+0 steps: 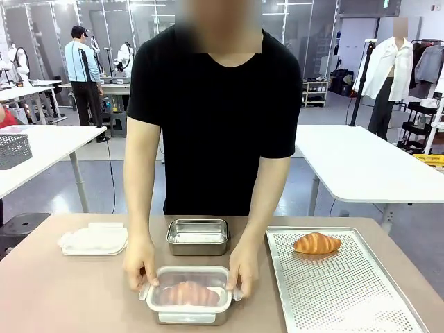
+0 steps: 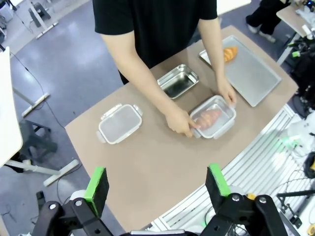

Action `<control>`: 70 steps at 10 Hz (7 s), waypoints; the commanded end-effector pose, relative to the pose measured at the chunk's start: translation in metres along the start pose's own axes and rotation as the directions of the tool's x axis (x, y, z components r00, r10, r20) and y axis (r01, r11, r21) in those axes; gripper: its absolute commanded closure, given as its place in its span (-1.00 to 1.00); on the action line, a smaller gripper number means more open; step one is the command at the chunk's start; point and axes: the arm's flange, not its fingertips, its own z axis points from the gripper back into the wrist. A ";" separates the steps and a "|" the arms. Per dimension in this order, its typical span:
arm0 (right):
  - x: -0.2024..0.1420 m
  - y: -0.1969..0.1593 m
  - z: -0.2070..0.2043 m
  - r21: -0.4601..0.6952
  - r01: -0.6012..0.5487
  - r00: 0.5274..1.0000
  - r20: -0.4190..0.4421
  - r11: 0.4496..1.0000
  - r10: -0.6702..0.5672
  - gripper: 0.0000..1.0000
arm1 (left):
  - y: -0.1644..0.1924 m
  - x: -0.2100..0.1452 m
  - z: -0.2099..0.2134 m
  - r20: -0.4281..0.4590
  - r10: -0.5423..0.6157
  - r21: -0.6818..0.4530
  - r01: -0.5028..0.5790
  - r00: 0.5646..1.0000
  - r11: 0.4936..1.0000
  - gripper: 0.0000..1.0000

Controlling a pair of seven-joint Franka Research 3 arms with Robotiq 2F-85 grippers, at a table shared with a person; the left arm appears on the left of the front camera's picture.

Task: Place the bread into the airtight container.
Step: Pick up a Butter Roll and place it into an empty Airtight Container.

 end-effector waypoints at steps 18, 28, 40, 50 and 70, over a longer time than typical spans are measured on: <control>-0.012 -0.005 -0.003 0.011 0.016 0.999 0.034 1.000 -0.016 -1.00 | -0.001 0.001 0.001 0.002 -0.006 -0.006 0.006 1.000 1.000 -1.00; 0.010 0.007 -0.002 0.008 -0.078 0.997 -0.016 0.997 0.078 -1.00 | -0.001 0.001 0.001 0.002 -0.006 -0.006 0.006 1.000 1.000 -1.00; 0.235 0.099 -0.217 0.363 -0.764 0.317 -0.510 0.534 0.800 -1.00 | -0.001 0.001 0.001 0.002 -0.006 -0.006 0.006 1.000 1.000 -1.00; 0.216 0.054 -0.370 0.442 -0.754 0.263 -0.474 0.486 0.840 -1.00 | -0.001 0.001 0.001 0.002 -0.006 -0.006 0.006 1.000 1.000 -1.00; 0.213 0.069 -0.367 0.416 -0.694 0.269 -0.608 0.588 0.747 0.22 | -0.001 0.001 0.001 0.002 -0.006 -0.006 0.006 1.000 1.000 -1.00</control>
